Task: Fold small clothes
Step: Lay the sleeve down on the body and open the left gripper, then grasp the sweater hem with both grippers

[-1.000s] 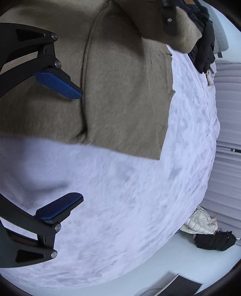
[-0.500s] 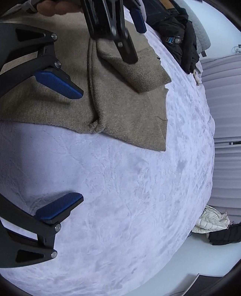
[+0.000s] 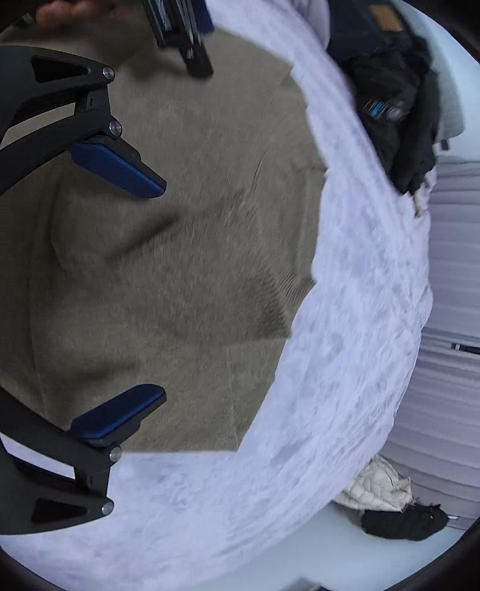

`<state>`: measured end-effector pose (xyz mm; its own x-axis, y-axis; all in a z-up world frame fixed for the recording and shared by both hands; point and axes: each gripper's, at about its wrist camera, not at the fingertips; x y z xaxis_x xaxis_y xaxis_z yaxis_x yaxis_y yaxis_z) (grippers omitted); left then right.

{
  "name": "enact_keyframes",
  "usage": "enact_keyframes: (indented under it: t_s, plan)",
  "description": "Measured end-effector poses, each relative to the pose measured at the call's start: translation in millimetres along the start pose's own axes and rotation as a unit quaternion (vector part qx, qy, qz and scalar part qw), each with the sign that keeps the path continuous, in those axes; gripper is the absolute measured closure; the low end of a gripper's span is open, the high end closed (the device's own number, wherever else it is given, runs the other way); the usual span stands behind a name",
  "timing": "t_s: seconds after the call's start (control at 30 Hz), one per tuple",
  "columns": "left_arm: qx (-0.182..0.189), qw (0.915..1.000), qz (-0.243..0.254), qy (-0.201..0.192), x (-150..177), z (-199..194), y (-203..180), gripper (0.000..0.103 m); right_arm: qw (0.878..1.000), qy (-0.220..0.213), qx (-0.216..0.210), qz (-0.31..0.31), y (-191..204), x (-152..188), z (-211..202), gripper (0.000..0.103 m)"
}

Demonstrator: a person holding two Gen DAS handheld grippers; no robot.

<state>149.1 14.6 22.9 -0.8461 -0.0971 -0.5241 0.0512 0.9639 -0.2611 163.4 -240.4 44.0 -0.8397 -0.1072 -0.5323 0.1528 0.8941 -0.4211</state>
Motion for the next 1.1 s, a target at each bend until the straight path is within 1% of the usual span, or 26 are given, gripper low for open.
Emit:
enact_keyframes:
  t_s: [0.03,0.1,0.13,0.17,0.2,0.27,0.33,0.37,0.43,0.47,0.5,0.53,0.57,0.6,0.63,0.7,0.73,0.77,0.83,0.9,0.93,0.97,1.0,1.03,1.07,1.1]
  plan:
    - [0.0,0.9999,0.01,-0.001,4,-3,-1,0.0,0.999,0.017,0.016,0.032,-21,7,10,0.003]
    - [-0.009,0.9994,0.032,-0.006,9,-14,-4,0.0,0.994,0.044,0.0,0.097,-67,25,22,0.003]
    - [-0.013,0.9991,0.037,-0.014,8,-20,-6,0.0,0.992,0.053,0.012,0.115,-86,33,23,0.003]
    - [-0.005,0.9988,0.041,-0.024,5,-27,-8,0.0,0.99,0.054,0.032,0.124,-101,40,21,0.003]
    - [0.011,0.9985,0.043,-0.032,3,-34,-12,0.0,0.989,0.046,0.042,0.133,-115,45,14,0.003]
    - [0.04,0.9973,0.052,-0.035,-1,-40,-25,0.0,0.988,0.019,0.027,0.15,-130,51,-6,0.003]
    - [0.06,0.9951,0.077,-0.013,0,-32,-43,0.0,0.991,-0.009,-0.019,0.135,-118,47,-25,0.003]
    - [0.062,0.9941,0.089,0.0,-3,-22,-50,0.0,0.991,-0.013,-0.063,0.114,-102,42,-30,0.003]
    - [0.034,0.9936,0.107,0.018,-6,-3,-54,0.0,0.985,-0.006,-0.152,0.081,-70,32,-29,0.003]
    - [0.014,0.9945,0.101,0.027,-11,9,-48,0.0,0.983,-0.001,-0.172,0.066,-51,27,-24,0.003]
    - [0.007,0.9955,0.086,0.039,-17,21,-38,0.0,0.986,0.005,-0.161,0.049,-36,23,-17,0.003]
    - [0.018,0.9965,0.069,0.044,-23,27,-28,0.0,0.99,0.016,-0.139,0.034,-23,17,-6,0.003]
    - [0.029,0.9971,0.05,0.049,-31,30,-20,0.0,0.993,0.038,-0.112,0.019,-12,11,12,0.003]
    - [0.029,0.9975,0.038,0.052,-40,28,-17,0.0,0.994,0.052,-0.092,0.014,-7,8,26,0.003]
    - [0.022,0.9982,0.033,0.043,-49,21,-18,0.0,0.996,0.053,-0.074,0.024,-10,2,35,0.001]
    - [0.03,0.9984,0.045,0.016,-60,5,-23,0.0,0.995,0.065,-0.035,0.061,-26,-9,39,0.001]
    - [0.037,0.998,0.051,0.011,-61,0,-25,0.0,0.993,0.071,-0.031,0.086,-35,-13,36,0.001]
    - [0.042,0.9977,0.052,0.016,-59,0,-26,0.0,0.991,0.063,-0.049,0.107,-41,-13,29,0.001]
    - [0.054,0.9963,0.054,0.038,-47,4,-28,0.0,0.988,0.057,-0.092,0.111,-37,-7,14,0.001]
    - [0.054,0.9949,0.064,0.057,-26,9,-31,0.0,0.988,0.051,-0.118,0.083,-20,6,-2,0.001]
    - [0.046,0.9944,0.072,0.063,-14,10,-33,0.0,0.989,0.046,-0.128,0.062,-11,14,-9,0.001]
    - [0.029,0.994,0.084,0.064,-2,12,-34,0.0,0.99,0.045,-0.13,0.039,0,21,-12,0.001]
    - [0.018,0.9937,0.094,0.057,7,8,-33,0.0,0.992,0.045,-0.118,0.014,12,29,-15,0.001]
    - [0.012,0.9939,0.096,0.053,15,0,-33,0.0,0.995,0.037,-0.089,-0.011,23,39,-18,0.001]
    - [0.013,0.9945,0.093,0.046,20,-12,-32,0.0,0.997,0.025,-0.071,-0.023,25,49,-23,0.001]
    - [0.024,0.9951,0.088,0.037,28,-27,-30,0.0,0.997,0.026,-0.062,-0.028,25,57,-31,0.001]
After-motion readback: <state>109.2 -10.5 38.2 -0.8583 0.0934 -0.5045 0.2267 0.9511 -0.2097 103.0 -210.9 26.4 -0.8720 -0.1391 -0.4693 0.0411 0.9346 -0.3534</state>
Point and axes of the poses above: each gripper's, at about its wrist camera, not at the fingertips, and z roughly the way its jaws point, y to its left, x to its underside, and after that the axes turned 13 degrees about x, right-handed
